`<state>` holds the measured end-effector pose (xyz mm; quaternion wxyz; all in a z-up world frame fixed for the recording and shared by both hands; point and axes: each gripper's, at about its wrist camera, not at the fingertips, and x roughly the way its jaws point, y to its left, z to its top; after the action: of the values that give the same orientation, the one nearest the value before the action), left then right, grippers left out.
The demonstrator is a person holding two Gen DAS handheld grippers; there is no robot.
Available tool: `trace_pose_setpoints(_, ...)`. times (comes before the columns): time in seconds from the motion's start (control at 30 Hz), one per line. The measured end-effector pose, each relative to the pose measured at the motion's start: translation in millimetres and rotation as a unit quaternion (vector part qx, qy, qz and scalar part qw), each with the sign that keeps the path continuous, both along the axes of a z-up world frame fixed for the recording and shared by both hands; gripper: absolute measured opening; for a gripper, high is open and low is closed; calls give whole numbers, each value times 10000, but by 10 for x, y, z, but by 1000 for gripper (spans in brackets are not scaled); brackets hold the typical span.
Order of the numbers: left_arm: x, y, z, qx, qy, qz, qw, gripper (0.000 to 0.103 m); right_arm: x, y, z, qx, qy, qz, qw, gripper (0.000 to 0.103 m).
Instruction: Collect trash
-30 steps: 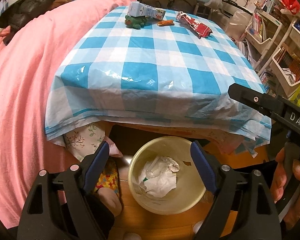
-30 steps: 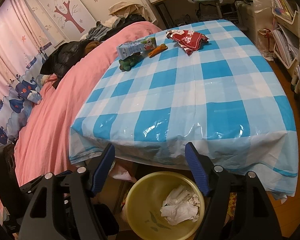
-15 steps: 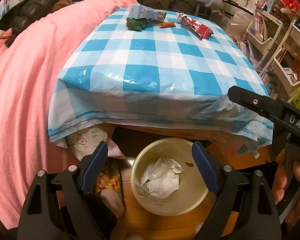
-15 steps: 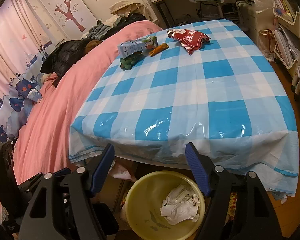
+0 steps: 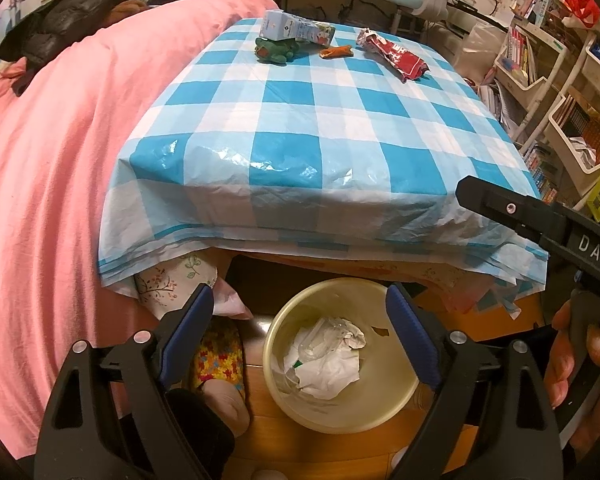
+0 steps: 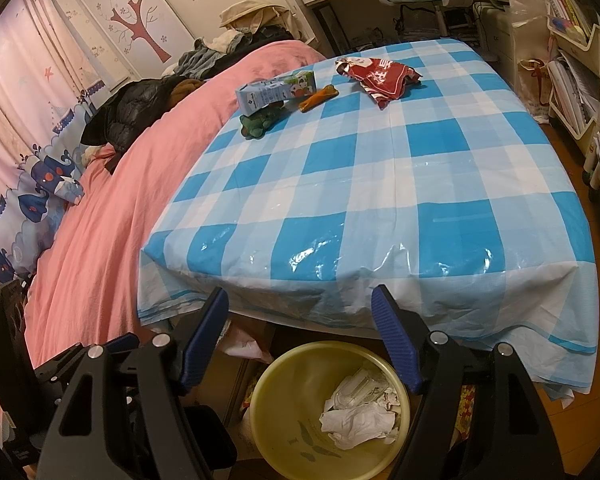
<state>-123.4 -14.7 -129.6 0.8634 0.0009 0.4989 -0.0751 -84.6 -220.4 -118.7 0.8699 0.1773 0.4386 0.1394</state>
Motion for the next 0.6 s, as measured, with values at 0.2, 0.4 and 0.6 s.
trace_pose_setpoints(0.2, -2, -4, 0, 3, -4, 1, 10000, 85, -1, 3, -1, -4, 1, 0, 10000, 71)
trace_pose_setpoints(0.4, -4, -10, -1, 7, -4, 3, 10000, 86, -1, 6, -1, -7, 3, 0, 10000, 71)
trace_pose_setpoints(0.6, 13, 5, 4, 18, -7, 8, 10000, 86, -1, 9, 1, -11, 5, 2, 10000, 71)
